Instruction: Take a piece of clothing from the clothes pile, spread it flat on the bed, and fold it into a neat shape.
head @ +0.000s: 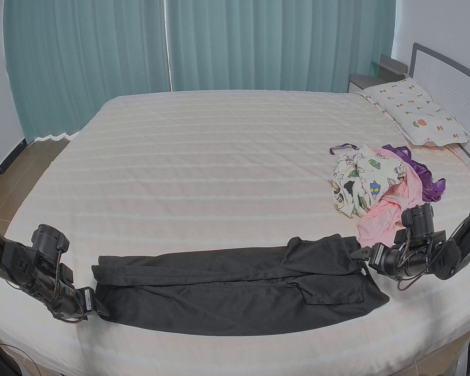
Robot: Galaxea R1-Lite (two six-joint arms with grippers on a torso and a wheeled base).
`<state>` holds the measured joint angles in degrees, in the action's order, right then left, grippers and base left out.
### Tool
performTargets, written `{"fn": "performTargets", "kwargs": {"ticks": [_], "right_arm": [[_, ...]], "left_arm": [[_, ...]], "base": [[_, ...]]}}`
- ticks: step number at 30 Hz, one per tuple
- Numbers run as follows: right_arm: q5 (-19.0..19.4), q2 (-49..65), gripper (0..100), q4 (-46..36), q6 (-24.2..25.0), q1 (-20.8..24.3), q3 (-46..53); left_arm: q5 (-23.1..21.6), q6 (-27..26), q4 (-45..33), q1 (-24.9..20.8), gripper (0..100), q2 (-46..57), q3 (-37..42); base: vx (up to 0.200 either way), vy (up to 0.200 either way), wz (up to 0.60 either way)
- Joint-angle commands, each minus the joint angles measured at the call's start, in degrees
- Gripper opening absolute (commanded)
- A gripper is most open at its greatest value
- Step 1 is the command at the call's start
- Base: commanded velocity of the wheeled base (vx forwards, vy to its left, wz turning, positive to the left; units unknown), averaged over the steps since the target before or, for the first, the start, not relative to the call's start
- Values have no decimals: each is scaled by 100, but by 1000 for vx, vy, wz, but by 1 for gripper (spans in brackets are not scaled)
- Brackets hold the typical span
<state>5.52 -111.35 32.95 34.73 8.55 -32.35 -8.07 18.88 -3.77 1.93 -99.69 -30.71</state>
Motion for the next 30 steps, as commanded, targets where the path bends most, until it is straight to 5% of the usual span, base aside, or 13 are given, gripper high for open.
{"fn": "performTargets", "kwargs": {"ticks": [1, 8, 12, 19, 30], "right_arm": [[1, 96, 100, -26, -10, -2, 36], [28, 87, 100, -61, -116, -2, 71], [81, 78, 100, -26, -10, -2, 10], [186, 570, 100, -87, -10, 68, 124], [212, 570, 100, -87, -19, 833, 502]], "left_arm": [[-37, 19, -19, 62, 100, 55, -84], [-467, 142, 25, 387, 100, 161, -366], [-784, 669, 43, 449, 100, 196, -621], [-784, 740, 148, 449, 100, 161, -629], [-793, 757, 218, 449, 100, 143, -603]], "base": [[0, 0, 0], [0, 0, 0], [0, 0, 0], [0, 0, 0], [0, 0, 0]]}}
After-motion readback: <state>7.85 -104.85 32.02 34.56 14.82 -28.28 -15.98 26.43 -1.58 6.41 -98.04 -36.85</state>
